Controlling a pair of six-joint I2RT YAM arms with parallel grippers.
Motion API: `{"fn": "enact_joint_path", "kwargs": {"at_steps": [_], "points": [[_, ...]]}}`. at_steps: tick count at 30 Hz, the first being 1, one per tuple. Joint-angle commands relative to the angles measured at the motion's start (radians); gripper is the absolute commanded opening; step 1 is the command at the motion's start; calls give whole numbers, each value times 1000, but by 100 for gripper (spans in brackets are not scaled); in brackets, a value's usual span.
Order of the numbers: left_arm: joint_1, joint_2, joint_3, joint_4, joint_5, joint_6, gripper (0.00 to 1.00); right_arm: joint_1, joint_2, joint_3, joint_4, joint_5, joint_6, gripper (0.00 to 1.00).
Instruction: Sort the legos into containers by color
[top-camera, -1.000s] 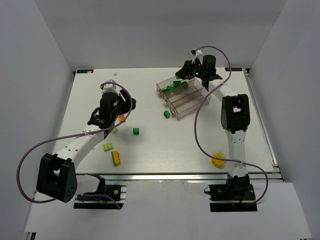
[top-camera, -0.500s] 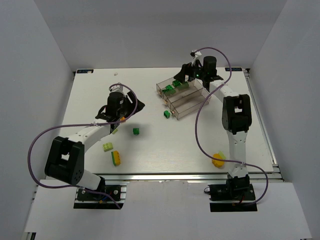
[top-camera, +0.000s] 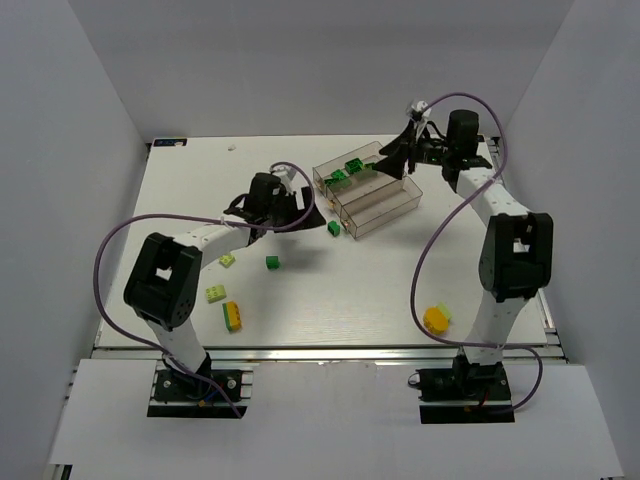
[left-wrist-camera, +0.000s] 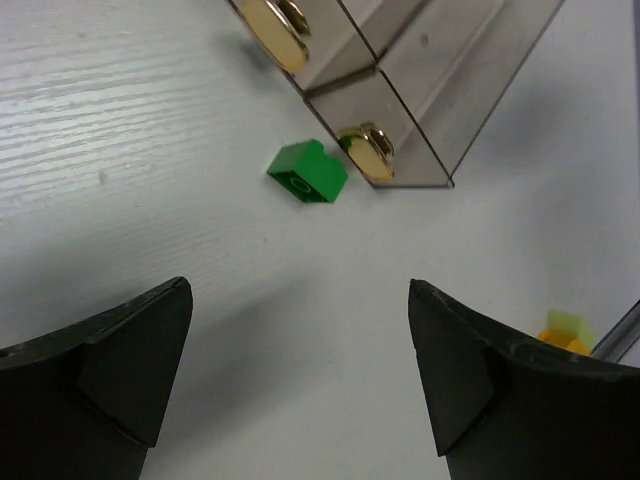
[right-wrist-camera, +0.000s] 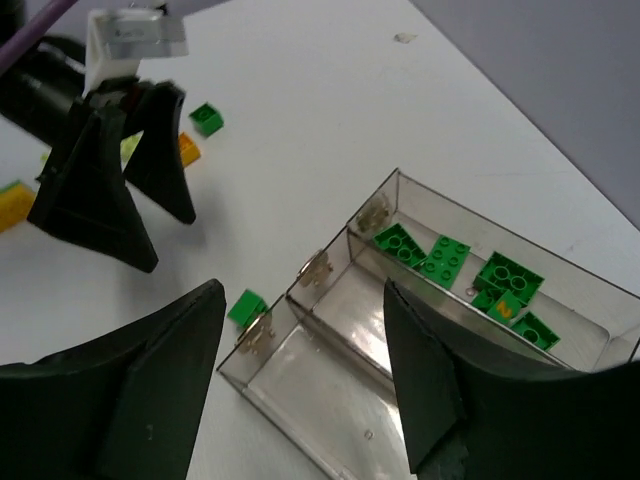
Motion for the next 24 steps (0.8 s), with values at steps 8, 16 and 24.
{"fn": "enact_joint_path", "kwargs": {"at_steps": [8,16,24], "points": [[-38,49,90,-41,19,485,98,-15,-177,-160,-154,-92,-299,77],[-76,183,193,-96,39,654,97,-66,-221,-187,-154,-76,-265,76],[-118,246,253,-120,39,711,96,-98,-230,-199,-197,-70,-254,76]]}}
